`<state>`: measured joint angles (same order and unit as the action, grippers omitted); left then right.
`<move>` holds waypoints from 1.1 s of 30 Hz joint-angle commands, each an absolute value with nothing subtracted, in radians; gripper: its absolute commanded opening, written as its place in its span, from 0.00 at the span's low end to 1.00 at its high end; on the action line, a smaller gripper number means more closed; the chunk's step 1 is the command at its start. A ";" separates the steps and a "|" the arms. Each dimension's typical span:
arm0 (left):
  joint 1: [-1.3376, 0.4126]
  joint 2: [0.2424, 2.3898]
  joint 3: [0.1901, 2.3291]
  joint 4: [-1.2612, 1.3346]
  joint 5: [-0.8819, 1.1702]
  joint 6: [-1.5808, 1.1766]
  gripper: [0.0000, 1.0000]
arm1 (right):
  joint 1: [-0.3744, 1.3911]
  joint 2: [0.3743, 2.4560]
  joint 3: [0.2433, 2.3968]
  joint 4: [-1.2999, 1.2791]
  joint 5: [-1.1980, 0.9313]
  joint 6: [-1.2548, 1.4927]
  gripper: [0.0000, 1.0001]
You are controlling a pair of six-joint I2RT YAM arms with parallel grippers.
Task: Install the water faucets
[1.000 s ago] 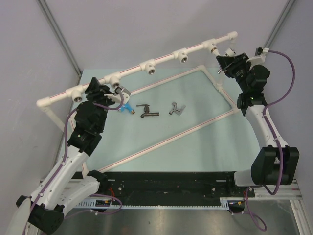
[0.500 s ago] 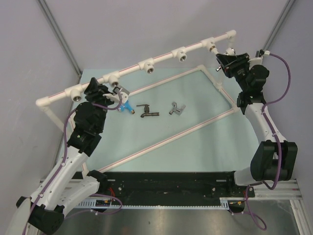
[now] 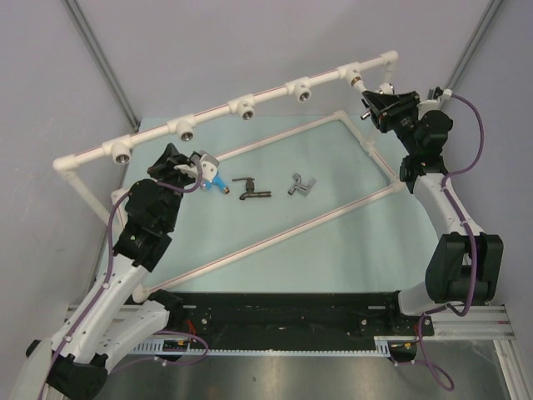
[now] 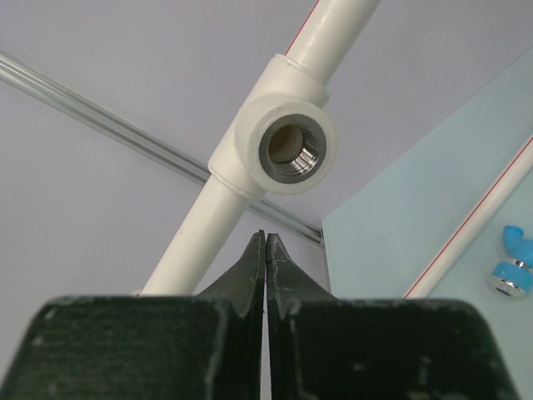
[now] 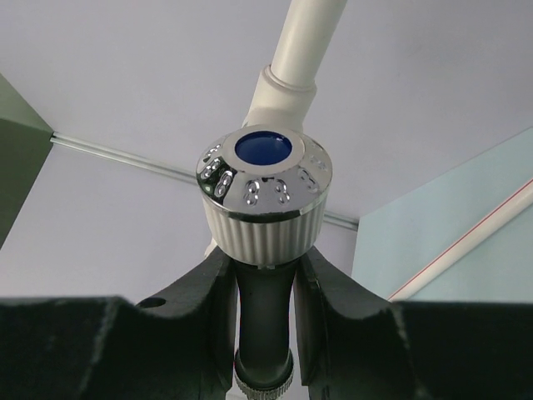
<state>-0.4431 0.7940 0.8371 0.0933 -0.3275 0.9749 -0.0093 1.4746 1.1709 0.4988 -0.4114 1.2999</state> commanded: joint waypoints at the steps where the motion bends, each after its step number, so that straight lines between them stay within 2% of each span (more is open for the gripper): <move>1: -0.448 0.787 0.834 0.097 -0.302 0.936 0.00 | 0.025 1.491 1.169 0.499 -0.449 1.325 0.02; 15: -0.446 0.779 0.833 0.100 -0.307 0.937 0.06 | 0.009 1.433 1.169 0.472 -0.426 1.258 0.55; 20: -0.446 0.778 0.833 0.100 -0.307 0.939 0.07 | 0.008 1.424 1.167 0.471 -0.428 1.252 0.60; 23: -0.446 0.778 0.833 0.100 -0.307 0.936 0.07 | 0.008 1.417 1.167 0.466 -0.428 1.247 0.58; 24: -0.446 0.776 0.833 0.100 -0.307 0.937 0.07 | 0.009 1.416 1.167 0.463 -0.426 1.240 0.49; 30: -0.446 0.770 0.833 0.100 -0.305 0.934 0.08 | 0.008 1.385 1.167 0.437 -0.397 1.192 0.26; 32: -0.445 0.770 0.833 0.100 -0.304 0.931 0.10 | 0.008 1.376 1.169 0.434 -0.393 1.161 0.19; 33: -0.446 0.770 0.833 0.100 -0.302 0.933 0.13 | 0.008 1.371 1.167 0.433 -0.388 1.151 0.12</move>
<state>-0.4427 0.7887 0.8322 0.0860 -0.3271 0.9665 0.0055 1.4296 1.1591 0.4118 -0.4149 1.2129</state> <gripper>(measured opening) 0.095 0.367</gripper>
